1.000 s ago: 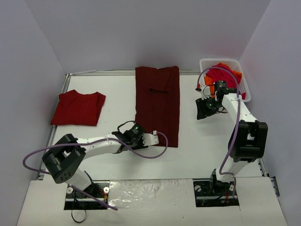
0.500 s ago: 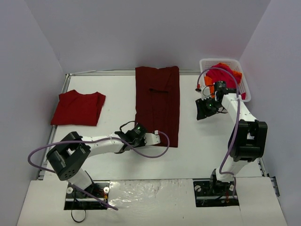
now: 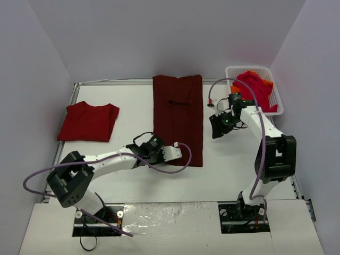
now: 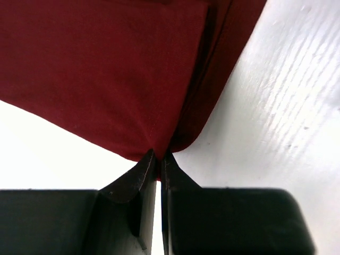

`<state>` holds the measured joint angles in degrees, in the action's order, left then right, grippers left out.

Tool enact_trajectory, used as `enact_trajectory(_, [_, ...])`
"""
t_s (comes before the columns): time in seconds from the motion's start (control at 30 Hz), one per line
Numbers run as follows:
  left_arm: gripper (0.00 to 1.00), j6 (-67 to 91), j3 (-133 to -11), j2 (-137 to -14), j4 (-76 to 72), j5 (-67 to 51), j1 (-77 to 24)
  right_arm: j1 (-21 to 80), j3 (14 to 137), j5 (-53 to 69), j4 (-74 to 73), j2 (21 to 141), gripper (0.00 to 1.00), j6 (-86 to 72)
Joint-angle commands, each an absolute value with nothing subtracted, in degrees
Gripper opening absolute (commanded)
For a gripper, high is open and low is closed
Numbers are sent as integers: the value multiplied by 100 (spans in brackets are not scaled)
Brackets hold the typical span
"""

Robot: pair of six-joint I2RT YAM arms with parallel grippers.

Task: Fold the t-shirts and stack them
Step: Grab the bottom of the folded rectangular tshirt with both arms

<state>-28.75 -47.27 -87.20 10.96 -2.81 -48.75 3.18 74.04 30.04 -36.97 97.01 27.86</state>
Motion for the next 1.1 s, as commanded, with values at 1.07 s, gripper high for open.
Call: enact_trajectory(1.07, [2,-2162,-6565,-9694,2856,-3243,-3516,2135,5784,3305,-3745,8771,40,5616])
